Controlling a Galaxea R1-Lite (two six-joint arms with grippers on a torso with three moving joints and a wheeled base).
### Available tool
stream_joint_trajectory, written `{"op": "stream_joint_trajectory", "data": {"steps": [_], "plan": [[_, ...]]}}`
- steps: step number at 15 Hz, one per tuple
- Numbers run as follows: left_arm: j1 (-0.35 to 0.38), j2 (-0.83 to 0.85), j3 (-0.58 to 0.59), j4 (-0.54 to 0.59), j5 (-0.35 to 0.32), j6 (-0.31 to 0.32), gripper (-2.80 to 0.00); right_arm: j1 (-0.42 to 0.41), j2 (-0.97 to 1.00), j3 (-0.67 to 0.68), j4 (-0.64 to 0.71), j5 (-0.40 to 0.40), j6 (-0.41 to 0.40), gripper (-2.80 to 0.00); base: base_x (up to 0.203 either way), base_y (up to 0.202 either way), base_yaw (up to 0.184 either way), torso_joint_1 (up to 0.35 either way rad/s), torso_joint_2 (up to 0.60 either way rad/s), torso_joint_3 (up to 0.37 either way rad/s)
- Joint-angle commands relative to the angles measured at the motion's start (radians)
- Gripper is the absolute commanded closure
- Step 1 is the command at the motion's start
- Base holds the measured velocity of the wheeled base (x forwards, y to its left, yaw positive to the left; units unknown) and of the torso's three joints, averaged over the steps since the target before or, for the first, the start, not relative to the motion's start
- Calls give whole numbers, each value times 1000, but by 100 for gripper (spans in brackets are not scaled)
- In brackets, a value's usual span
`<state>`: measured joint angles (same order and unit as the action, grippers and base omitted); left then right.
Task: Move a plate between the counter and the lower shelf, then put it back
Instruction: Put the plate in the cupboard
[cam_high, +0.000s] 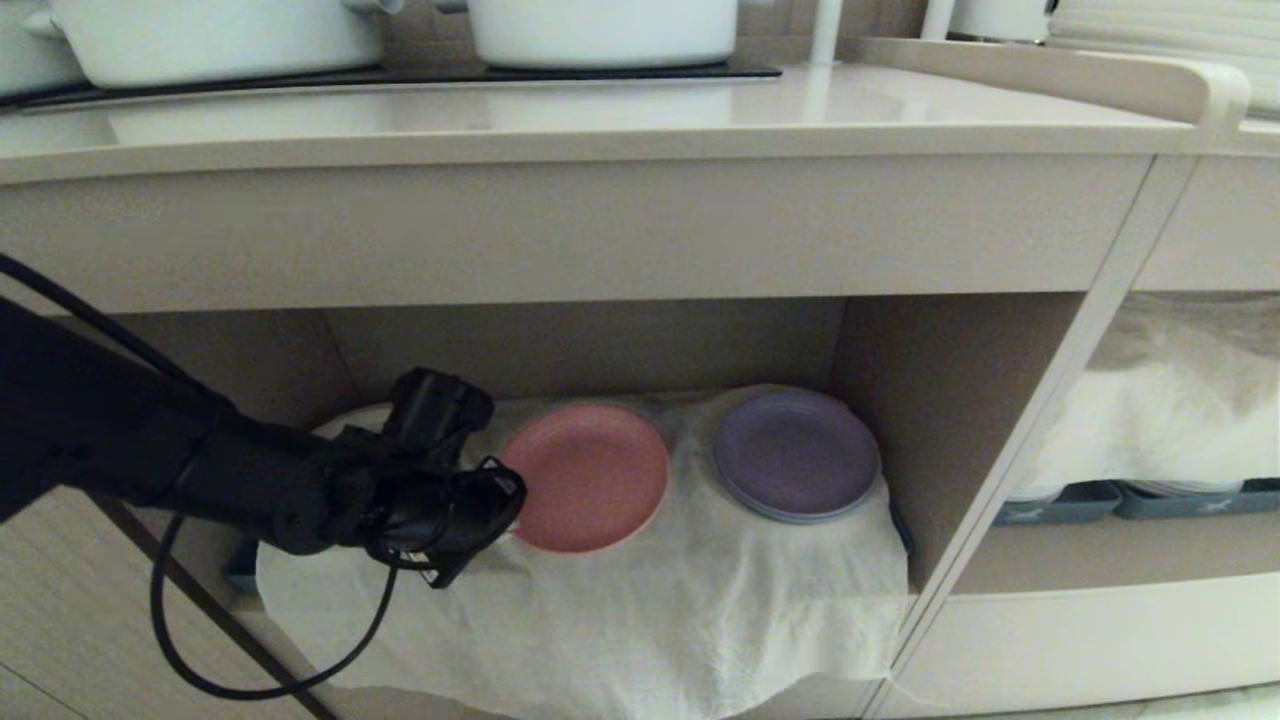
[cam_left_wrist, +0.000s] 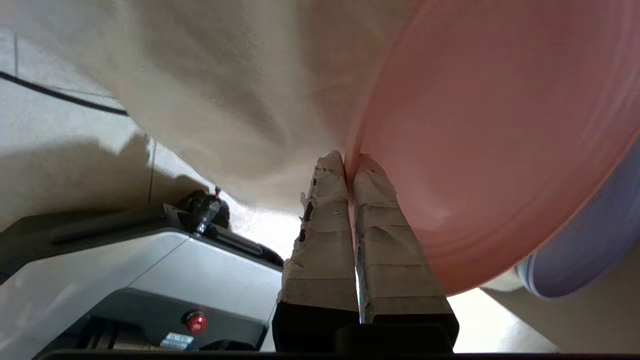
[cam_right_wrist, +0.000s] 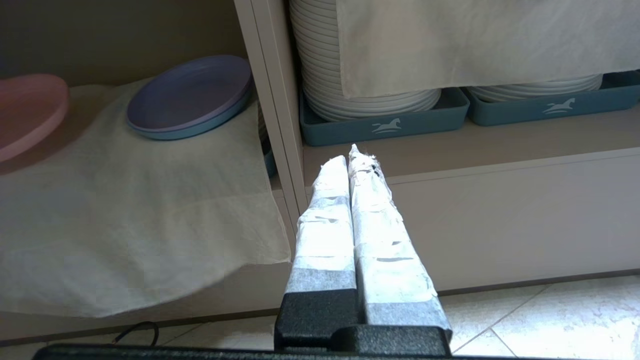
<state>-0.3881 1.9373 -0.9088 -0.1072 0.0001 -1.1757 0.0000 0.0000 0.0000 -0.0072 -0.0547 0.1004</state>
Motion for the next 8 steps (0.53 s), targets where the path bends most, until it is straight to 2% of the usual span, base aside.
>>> {"op": "stream_joint_trajectory", "data": {"steps": [1, 8], "plan": [[0, 14, -3, -2, 8, -7, 0, 0, 0, 0, 0, 0, 1, 0, 0, 0, 0, 0, 0, 0], [8, 43, -41, 1, 17, -1, 0, 0, 0, 0, 0, 0, 1, 0, 0, 0, 0, 0, 0, 0]]}}
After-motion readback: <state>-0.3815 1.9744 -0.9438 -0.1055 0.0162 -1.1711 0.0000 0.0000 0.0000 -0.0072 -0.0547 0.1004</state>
